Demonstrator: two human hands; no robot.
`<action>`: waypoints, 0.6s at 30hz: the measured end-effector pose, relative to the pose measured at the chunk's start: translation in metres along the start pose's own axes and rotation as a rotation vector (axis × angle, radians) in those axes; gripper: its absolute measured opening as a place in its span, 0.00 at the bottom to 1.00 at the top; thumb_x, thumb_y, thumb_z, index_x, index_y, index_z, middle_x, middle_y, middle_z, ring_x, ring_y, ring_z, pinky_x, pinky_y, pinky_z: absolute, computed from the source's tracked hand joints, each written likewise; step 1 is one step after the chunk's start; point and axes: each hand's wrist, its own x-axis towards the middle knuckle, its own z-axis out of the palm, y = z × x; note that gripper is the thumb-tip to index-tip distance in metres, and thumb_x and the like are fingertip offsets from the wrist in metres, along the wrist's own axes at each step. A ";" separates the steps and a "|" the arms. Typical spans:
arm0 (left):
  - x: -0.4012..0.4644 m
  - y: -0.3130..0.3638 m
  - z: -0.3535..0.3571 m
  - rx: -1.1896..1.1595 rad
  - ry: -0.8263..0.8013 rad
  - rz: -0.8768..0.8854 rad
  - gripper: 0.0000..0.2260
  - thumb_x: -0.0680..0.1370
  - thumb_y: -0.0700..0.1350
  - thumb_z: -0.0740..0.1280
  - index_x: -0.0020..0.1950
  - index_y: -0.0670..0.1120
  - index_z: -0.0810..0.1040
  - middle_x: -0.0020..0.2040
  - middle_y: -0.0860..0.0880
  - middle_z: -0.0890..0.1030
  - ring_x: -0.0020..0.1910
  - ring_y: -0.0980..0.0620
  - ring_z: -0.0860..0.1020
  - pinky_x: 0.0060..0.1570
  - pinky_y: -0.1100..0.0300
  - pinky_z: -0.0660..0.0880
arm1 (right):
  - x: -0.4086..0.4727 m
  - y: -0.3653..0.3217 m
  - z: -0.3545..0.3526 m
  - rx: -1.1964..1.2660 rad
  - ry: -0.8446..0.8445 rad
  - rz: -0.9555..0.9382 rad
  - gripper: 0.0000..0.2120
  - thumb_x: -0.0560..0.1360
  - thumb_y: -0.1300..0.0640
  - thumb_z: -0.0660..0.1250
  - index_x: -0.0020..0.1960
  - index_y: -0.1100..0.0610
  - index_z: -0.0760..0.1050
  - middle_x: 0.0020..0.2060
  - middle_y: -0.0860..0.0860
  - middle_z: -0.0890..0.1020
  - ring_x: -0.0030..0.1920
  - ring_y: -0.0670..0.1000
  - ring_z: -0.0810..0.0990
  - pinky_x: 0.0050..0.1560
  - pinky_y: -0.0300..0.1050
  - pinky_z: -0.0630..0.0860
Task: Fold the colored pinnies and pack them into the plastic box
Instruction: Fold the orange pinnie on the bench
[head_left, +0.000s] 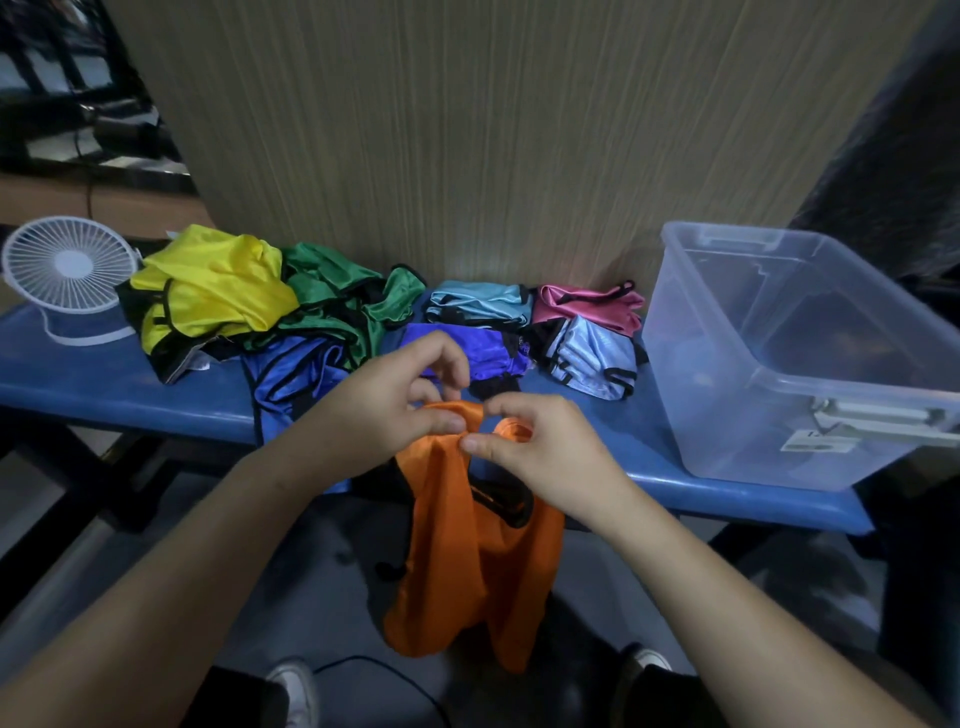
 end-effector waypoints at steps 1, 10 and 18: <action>0.000 -0.001 0.000 -0.006 -0.016 0.002 0.16 0.72 0.32 0.75 0.50 0.50 0.74 0.43 0.57 0.77 0.39 0.55 0.78 0.41 0.62 0.76 | 0.000 0.000 0.001 0.006 -0.007 -0.005 0.09 0.70 0.48 0.77 0.47 0.50 0.82 0.29 0.51 0.74 0.30 0.43 0.67 0.34 0.43 0.67; -0.003 -0.008 -0.002 0.033 -0.100 -0.027 0.18 0.72 0.35 0.76 0.52 0.55 0.76 0.45 0.56 0.78 0.41 0.54 0.79 0.44 0.59 0.76 | 0.002 0.002 0.003 0.060 -0.061 -0.041 0.05 0.73 0.53 0.76 0.44 0.49 0.80 0.28 0.47 0.69 0.30 0.43 0.66 0.34 0.41 0.63; -0.006 -0.023 -0.004 0.553 -0.163 -0.075 0.08 0.81 0.48 0.68 0.42 0.53 0.77 0.34 0.54 0.78 0.36 0.62 0.75 0.35 0.67 0.66 | 0.001 0.007 -0.004 0.043 -0.040 -0.039 0.08 0.73 0.53 0.75 0.42 0.52 0.77 0.28 0.46 0.72 0.30 0.43 0.69 0.34 0.40 0.65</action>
